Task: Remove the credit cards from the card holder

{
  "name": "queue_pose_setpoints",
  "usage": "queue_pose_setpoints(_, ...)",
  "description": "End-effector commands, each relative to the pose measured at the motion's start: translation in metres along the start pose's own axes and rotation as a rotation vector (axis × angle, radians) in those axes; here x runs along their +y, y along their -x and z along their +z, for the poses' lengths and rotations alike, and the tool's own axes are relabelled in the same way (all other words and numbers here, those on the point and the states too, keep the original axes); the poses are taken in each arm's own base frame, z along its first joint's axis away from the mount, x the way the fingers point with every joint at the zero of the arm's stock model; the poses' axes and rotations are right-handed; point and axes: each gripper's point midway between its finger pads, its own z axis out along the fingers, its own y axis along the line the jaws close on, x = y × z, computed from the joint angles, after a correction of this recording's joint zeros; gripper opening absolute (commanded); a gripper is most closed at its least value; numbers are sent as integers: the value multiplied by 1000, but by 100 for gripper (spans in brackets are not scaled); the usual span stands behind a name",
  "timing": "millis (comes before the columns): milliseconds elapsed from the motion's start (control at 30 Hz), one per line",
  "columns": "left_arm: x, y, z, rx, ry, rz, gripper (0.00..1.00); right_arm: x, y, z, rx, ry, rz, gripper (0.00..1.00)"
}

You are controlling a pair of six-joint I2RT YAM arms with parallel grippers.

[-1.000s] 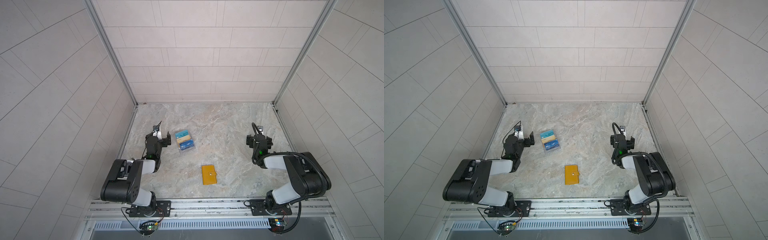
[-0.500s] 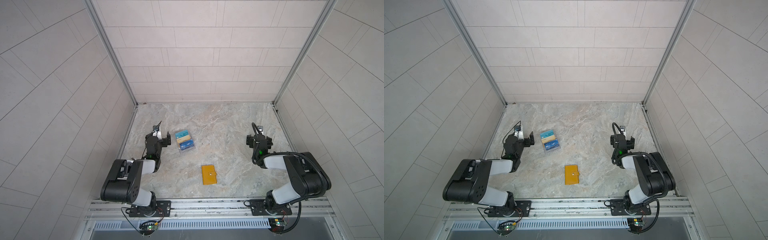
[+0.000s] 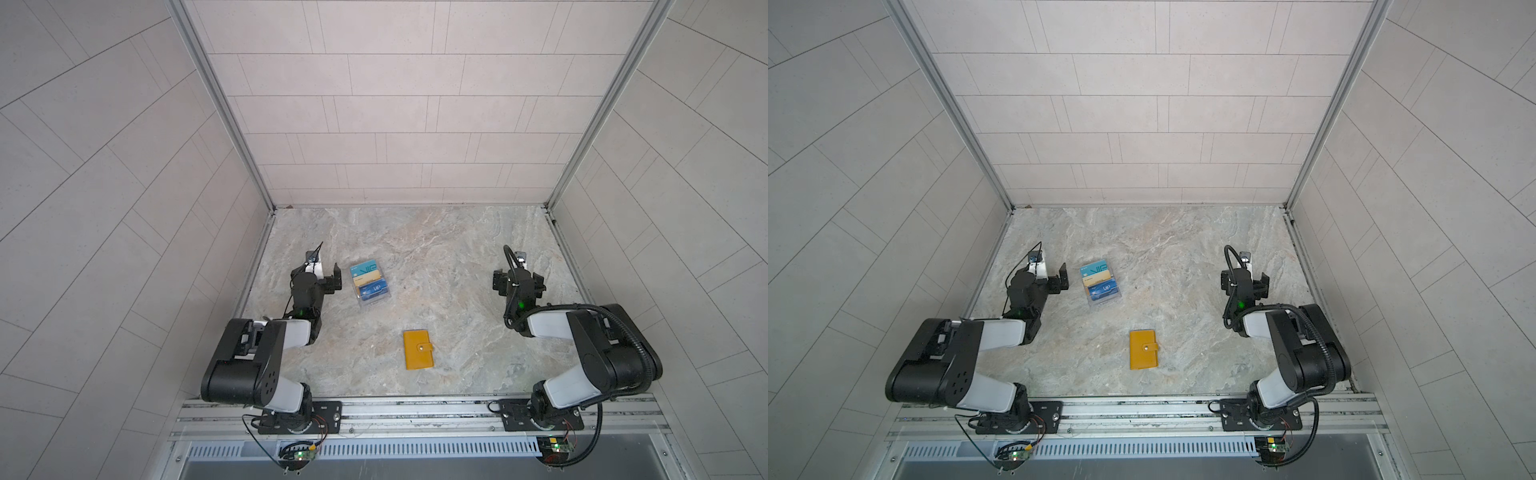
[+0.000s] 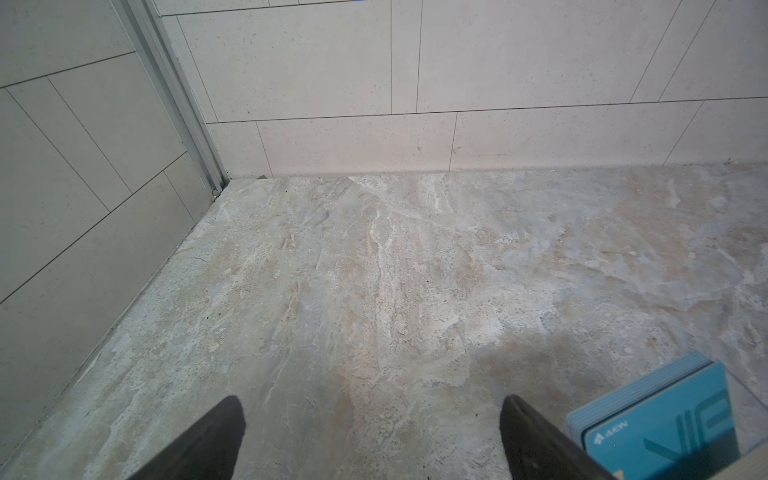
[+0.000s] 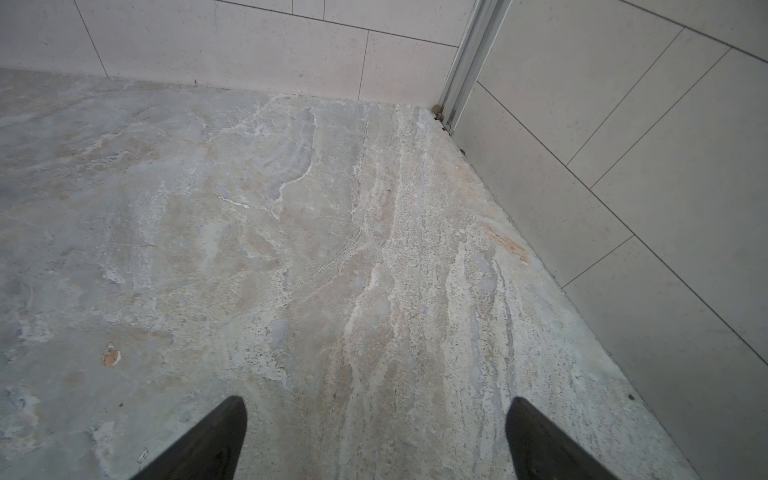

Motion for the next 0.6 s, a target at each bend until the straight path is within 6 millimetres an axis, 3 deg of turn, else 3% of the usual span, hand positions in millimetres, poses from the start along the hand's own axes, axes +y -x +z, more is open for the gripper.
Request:
queue_pose_setpoints(0, 2, 11, -3, -41, 33, 11, 100, -4, 13, 0, -13, -21, 6, 100)
queue_pose_setpoints(133, 5, 24, -15, -33, 84, 27, 100, -8, 19, -3, -2, -37, 2, 99)
queue_pose_setpoints(267, 11, 52, -40, -55, 136, -6, 100, -18, 35, -11, 73, -75, 15, 99)
queue_pose_setpoints(333, 20, 60, -53, -41, 187, -48, 100, -19, 36, -19, 112, -60, 41, 100)
queue_pose_setpoints(367, 23, 66, -60, -31, 192, -80, 100, -18, 51, -23, 106, -45, 73, 100)
queue_pose_setpoints(567, 19, 77, -97, 21, 131, -192, 100, -4, 67, -56, 185, 81, 115, 99)
